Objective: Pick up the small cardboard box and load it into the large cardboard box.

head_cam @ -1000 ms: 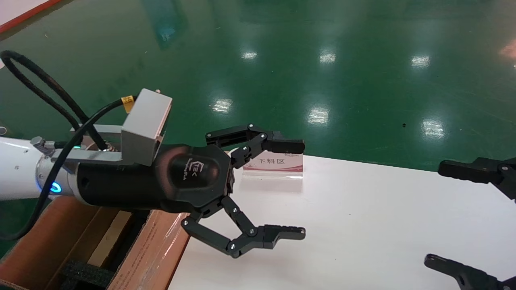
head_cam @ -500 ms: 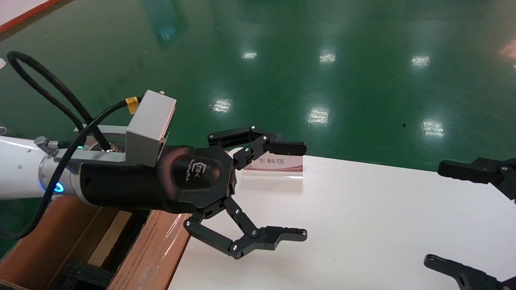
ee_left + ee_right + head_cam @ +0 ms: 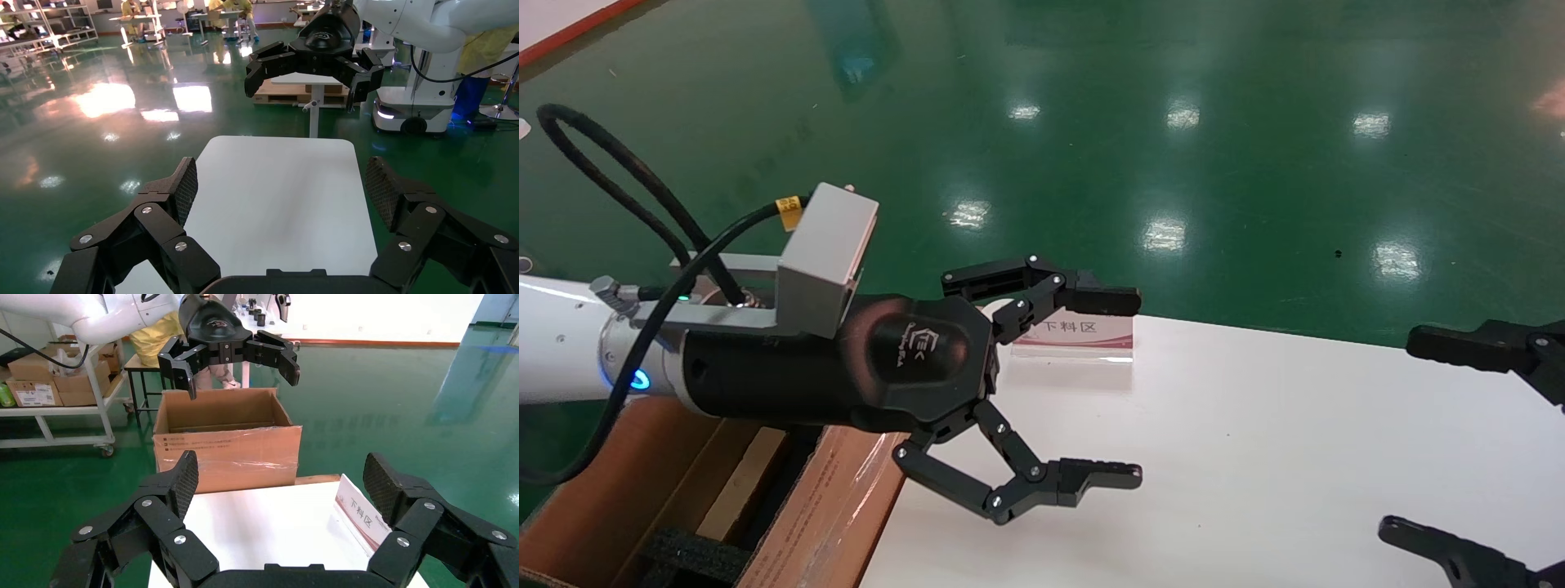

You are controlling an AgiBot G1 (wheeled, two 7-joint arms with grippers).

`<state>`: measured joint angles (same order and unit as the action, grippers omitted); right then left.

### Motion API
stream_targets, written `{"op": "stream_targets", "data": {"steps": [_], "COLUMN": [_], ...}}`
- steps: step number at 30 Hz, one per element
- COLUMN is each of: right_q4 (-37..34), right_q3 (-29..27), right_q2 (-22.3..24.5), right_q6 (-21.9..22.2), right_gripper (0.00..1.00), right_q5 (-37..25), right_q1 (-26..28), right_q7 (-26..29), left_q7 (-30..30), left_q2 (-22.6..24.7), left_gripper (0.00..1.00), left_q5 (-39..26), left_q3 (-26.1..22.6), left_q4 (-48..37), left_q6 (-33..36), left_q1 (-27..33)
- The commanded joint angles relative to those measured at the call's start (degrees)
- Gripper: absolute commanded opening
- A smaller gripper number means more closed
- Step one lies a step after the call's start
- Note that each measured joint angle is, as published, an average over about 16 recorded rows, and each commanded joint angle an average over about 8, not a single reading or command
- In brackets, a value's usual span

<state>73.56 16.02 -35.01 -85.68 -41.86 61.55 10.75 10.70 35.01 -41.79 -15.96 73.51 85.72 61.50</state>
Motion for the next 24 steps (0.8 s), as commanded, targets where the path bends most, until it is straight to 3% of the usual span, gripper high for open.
{"op": "stream_targets", "data": {"steps": [1,24], "right_q4": [0.00,0.00], "right_q3": [0.00,0.00], "right_q2": [0.00,0.00], "right_q6": [0.00,0.00], "right_gripper": [1.00,1.00], "right_q5": [0.00,0.00], "right_q1": [0.00,0.00], "right_q7": [0.00,0.00], "left_q7": [0.00,0.00], "left_q2": [0.00,0.00], "left_gripper": [1.00,1.00], "left_q5": [-0.01,-0.03], "left_q3": [-0.02,-0.11], "left_q4": [0.00,-0.01], "left_q6": [-0.01,-0.03], "left_q1": [0.01,0.09]}}
